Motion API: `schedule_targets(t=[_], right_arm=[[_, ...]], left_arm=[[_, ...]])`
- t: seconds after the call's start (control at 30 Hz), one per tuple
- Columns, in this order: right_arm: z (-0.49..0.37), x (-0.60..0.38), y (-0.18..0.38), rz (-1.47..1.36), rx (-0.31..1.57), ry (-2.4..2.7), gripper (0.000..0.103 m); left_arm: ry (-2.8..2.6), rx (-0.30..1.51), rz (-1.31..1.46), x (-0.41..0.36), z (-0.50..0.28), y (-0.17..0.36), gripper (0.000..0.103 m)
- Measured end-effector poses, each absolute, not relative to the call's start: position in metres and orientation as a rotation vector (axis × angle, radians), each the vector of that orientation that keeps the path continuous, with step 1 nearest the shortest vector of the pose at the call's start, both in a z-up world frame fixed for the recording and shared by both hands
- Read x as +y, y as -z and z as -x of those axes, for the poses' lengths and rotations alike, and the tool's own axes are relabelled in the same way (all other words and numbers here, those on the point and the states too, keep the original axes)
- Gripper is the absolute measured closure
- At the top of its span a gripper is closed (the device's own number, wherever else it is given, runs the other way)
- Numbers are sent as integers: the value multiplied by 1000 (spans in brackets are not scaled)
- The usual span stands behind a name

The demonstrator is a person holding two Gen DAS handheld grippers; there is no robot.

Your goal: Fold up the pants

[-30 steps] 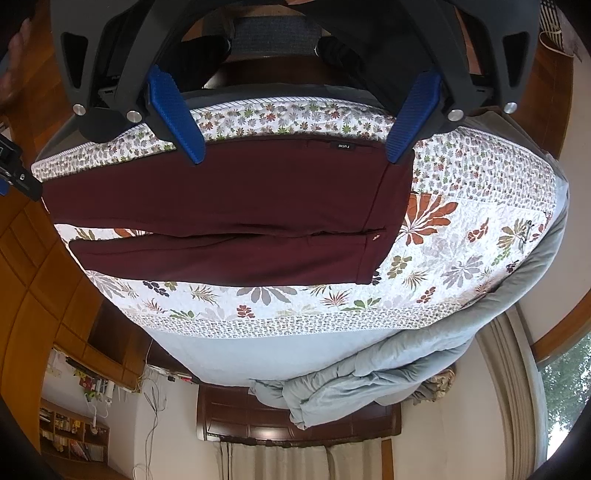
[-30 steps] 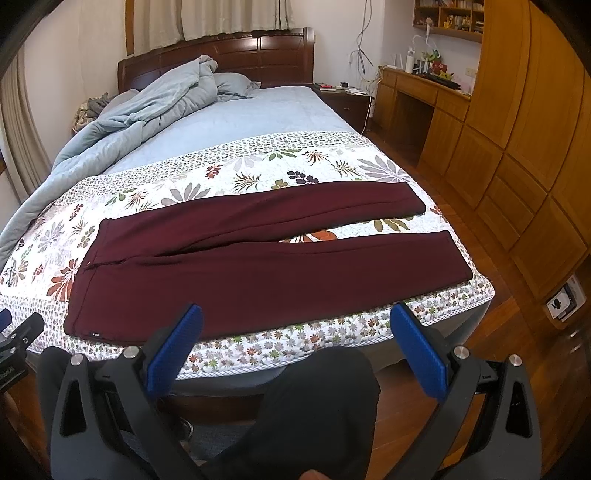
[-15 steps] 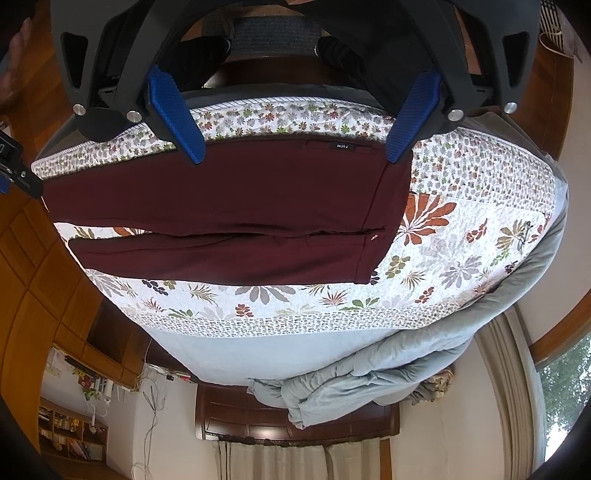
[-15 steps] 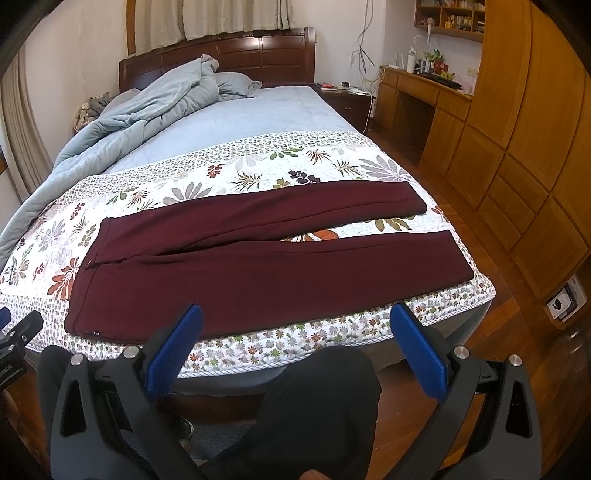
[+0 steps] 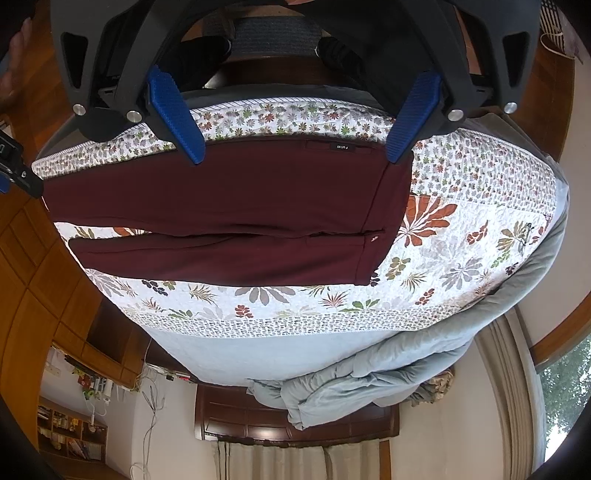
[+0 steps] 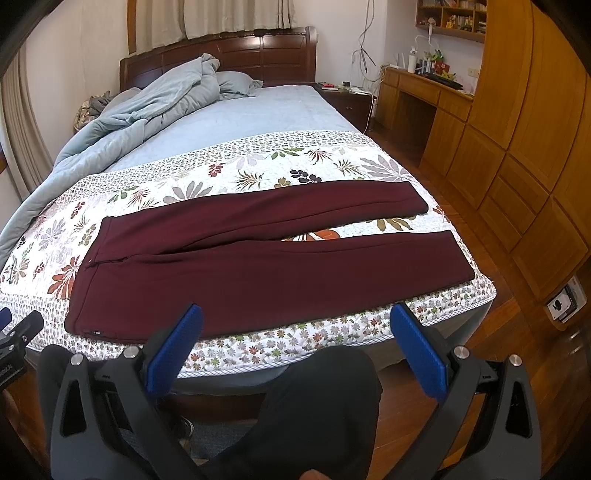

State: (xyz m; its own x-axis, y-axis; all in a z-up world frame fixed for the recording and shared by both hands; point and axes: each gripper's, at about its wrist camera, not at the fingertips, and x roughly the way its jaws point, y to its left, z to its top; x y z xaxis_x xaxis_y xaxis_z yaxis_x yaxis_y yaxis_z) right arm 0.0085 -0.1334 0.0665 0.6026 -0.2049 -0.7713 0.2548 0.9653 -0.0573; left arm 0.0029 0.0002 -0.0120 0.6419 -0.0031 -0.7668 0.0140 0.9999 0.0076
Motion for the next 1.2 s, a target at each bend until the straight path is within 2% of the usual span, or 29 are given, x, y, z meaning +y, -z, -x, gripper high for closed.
schedule_targets(t=[1.1, 1.2], right_arm=[[-24, -131, -58, -55, 902, 254, 2], [-25, -135, -59, -83, 817, 174, 2]], left_arm=[[5, 893, -33, -1, -19, 21, 4], [157, 909, 0, 6, -27, 34, 4]])
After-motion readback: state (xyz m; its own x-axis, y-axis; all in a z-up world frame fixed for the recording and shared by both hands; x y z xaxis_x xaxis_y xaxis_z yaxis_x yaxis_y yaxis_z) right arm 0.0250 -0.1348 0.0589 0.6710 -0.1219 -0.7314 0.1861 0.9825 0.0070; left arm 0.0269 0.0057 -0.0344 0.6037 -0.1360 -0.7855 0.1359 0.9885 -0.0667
